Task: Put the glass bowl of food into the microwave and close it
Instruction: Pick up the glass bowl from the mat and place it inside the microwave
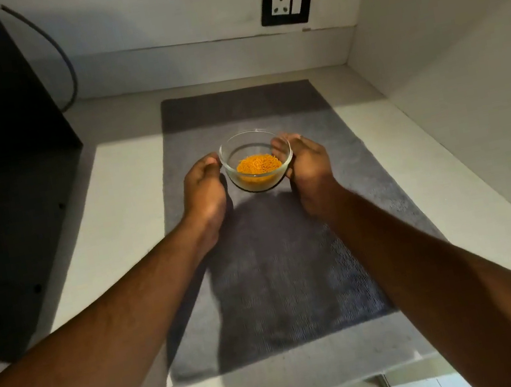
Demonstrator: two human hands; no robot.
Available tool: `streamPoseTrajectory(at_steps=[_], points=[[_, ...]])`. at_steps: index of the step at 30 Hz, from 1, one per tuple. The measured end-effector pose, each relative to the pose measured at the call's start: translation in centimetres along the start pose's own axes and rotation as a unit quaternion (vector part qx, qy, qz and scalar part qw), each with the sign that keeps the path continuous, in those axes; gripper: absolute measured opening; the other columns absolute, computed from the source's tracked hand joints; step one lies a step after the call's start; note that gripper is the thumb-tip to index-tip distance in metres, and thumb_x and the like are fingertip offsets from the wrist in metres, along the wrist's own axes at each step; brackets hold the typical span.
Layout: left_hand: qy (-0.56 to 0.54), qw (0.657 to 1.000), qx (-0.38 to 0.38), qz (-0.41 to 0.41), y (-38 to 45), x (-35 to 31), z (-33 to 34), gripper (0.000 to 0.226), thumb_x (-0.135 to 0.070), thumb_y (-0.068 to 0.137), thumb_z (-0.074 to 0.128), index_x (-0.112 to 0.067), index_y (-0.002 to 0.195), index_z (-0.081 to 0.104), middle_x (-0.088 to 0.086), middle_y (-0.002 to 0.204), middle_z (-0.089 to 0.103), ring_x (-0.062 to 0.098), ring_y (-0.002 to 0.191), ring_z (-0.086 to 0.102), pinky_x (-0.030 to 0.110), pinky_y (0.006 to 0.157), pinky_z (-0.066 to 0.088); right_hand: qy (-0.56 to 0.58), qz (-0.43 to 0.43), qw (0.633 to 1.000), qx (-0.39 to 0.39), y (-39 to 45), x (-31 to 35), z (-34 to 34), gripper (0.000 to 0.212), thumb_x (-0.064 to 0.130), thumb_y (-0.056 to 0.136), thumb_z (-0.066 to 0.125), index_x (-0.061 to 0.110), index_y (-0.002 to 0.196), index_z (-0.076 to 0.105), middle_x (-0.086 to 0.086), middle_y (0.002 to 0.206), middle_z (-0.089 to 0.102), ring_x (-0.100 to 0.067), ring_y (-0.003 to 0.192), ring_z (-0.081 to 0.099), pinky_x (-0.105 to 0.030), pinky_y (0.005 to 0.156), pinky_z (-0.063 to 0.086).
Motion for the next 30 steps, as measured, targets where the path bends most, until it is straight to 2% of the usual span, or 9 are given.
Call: streamPoseTrajectory(at_steps=[1, 3, 4, 6, 9, 12, 23, 27, 30], points=[[-0.021, 1.000, 0.006, -0.019, 2.8, 0.6, 1.3, 0.031, -0.023, 0.103, 0.043, -0.014, 0.105, 0.072, 0.000, 0.092, 0.074, 0.016, 0.084, 0.061, 0.026, 0.078, 0.054, 0.013, 0.008, 1.000, 0.000, 2.5, -0.6, 1.0, 0.028, 0.007, 0.106, 0.049, -0.011, 0.120, 0.064, -0.020, 0.108, 0.070, -0.026, 0.097, 0.066, -0.039, 0.097, 0.055], [-0.074, 0.997, 0.020, -0.022, 3.4, 0.5, 2.1, 0.024, -0.018, 0.100, 0.052, -0.006, 0.106, 0.071, 0.013, 0.107, 0.074, 0.021, 0.097, 0.066, 0.036, 0.096, 0.056, 0.033, 0.014, 0.999, 0.015, 2.7, -0.3, 1.6, 0.035, 0.005, 0.106, 0.046, -0.018, 0.131, 0.055, -0.035, 0.128, 0.063, -0.036, 0.114, 0.065, -0.045, 0.110, 0.049], [-0.097, 0.995, 0.018, -0.018, 3.2, 0.2, 2.3, 0.021, -0.016, 0.098, 0.055, -0.006, 0.107, 0.071, 0.015, 0.114, 0.073, 0.021, 0.105, 0.067, 0.039, 0.104, 0.052, 0.038, 0.011, 0.999, 0.024, 2.6, 0.0, 1.7, 0.036, 0.005, 0.107, 0.045, -0.019, 0.132, 0.054, -0.036, 0.131, 0.061, -0.039, 0.119, 0.064, -0.046, 0.112, 0.048], [-0.128, 0.991, 0.014, -0.023, 3.3, -0.3, 2.7, 0.022, -0.015, 0.098, 0.054, -0.009, 0.112, 0.069, 0.010, 0.120, 0.072, 0.018, 0.115, 0.067, 0.039, 0.110, 0.047, 0.028, 0.012, 0.999, 0.030, 2.7, 0.6, 2.2, 0.036, 0.006, 0.106, 0.044, -0.017, 0.131, 0.056, -0.035, 0.131, 0.063, -0.041, 0.124, 0.064, -0.045, 0.112, 0.049], [-0.141, 0.990, 0.009, -0.030, 3.1, -0.3, 3.1, 0.030, -0.020, 0.099, 0.048, -0.010, 0.122, 0.065, 0.004, 0.119, 0.073, 0.013, 0.116, 0.067, 0.036, 0.112, 0.045, 0.029, 0.024, 0.999, 0.030, 2.2, 0.8, 2.4, 0.036, 0.009, 0.106, 0.044, -0.012, 0.131, 0.060, -0.030, 0.127, 0.068, -0.037, 0.122, 0.067, -0.042, 0.111, 0.050], [-0.121, 0.992, -0.011, -0.032, 3.0, -0.5, 3.6, 0.035, -0.018, 0.100, 0.043, -0.008, 0.124, 0.065, 0.005, 0.119, 0.073, 0.015, 0.114, 0.068, 0.035, 0.110, 0.047, 0.022, 0.030, 0.999, 0.021, 1.5, 0.8, 2.7, 0.037, 0.010, 0.105, 0.043, -0.008, 0.130, 0.063, -0.025, 0.123, 0.072, -0.032, 0.118, 0.070, -0.038, 0.109, 0.053], [-0.092, 0.995, -0.023, -0.014, -0.3, -0.9, 2.0, 0.035, -0.021, 0.105, 0.040, -0.005, 0.120, 0.067, 0.011, 0.118, 0.073, 0.022, 0.113, 0.068, 0.041, 0.108, 0.050, 0.050, 0.019, 0.999, 0.000, -2.3, 0.5, 2.9, 0.034, 0.009, 0.103, 0.045, -0.007, 0.124, 0.066, -0.025, 0.119, 0.073, -0.034, 0.117, 0.070, -0.041, 0.108, 0.053], [-0.090, 0.996, -0.026, 0.002, -3.8, -1.7, 0.8, 0.032, -0.022, 0.105, 0.041, -0.011, 0.116, 0.068, 0.008, 0.117, 0.074, 0.021, 0.113, 0.068, 0.042, 0.108, 0.049, 0.063, 0.020, 0.998, 0.000, -5.7, 1.0, 2.6, 0.031, 0.008, 0.104, 0.046, -0.007, 0.123, 0.066, -0.027, 0.121, 0.072, -0.029, 0.107, 0.071, -0.034, 0.099, 0.057], [-0.079, 0.997, -0.021, -0.002, -6.7, -3.1, -0.2, 0.028, -0.023, 0.105, 0.041, -0.017, 0.111, 0.068, 0.006, 0.117, 0.074, 0.020, 0.112, 0.068, 0.043, 0.108, 0.050, 0.065, 0.023, 0.998, 0.008, -8.7, 2.3, 2.5, 0.031, 0.008, 0.104, 0.046, -0.008, 0.121, 0.066, -0.028, 0.121, 0.071, -0.028, 0.105, 0.069, -0.040, 0.105, 0.055]])
Point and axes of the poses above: each hand's wrist, its own y-axis towards the middle knuckle, its own z-axis out of the palm, x = y × z, the point moved 2 cm from there along y, towards the middle knuckle
